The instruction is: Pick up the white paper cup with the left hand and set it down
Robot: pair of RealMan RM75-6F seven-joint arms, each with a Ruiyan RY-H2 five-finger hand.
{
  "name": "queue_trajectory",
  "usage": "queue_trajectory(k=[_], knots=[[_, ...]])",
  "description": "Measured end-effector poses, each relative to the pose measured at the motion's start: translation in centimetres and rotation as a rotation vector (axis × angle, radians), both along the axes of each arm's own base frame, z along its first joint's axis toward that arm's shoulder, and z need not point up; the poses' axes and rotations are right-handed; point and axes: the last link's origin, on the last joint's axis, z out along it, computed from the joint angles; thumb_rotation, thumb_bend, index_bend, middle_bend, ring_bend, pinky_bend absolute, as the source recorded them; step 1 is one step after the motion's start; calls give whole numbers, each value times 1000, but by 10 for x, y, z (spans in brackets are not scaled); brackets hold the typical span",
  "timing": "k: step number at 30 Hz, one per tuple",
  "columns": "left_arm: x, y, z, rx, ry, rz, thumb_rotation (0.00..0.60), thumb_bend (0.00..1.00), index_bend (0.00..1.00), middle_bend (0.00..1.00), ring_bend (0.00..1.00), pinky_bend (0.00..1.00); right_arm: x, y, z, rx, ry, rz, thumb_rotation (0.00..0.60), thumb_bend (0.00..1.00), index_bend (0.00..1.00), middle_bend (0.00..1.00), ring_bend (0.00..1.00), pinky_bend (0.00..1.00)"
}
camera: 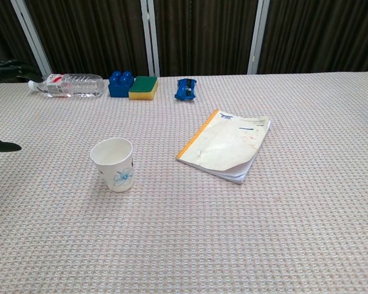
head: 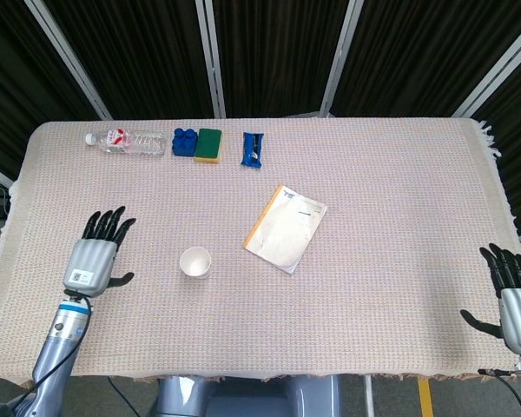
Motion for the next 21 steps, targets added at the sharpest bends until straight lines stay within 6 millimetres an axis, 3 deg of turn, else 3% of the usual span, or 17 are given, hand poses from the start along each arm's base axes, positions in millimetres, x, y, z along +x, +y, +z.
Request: queue_trajectory(k=[14,21], knots=[[48,25,-53,-150,25,32,600,50,154,0,0,0,-1,0,3,-1,-20,1,600,0,0,0,0,0],[60,31,-70,-168,28,20,600,56,207,0,0,0,-1,0,5,-1,-28,6,600,0,0,0,0,0]])
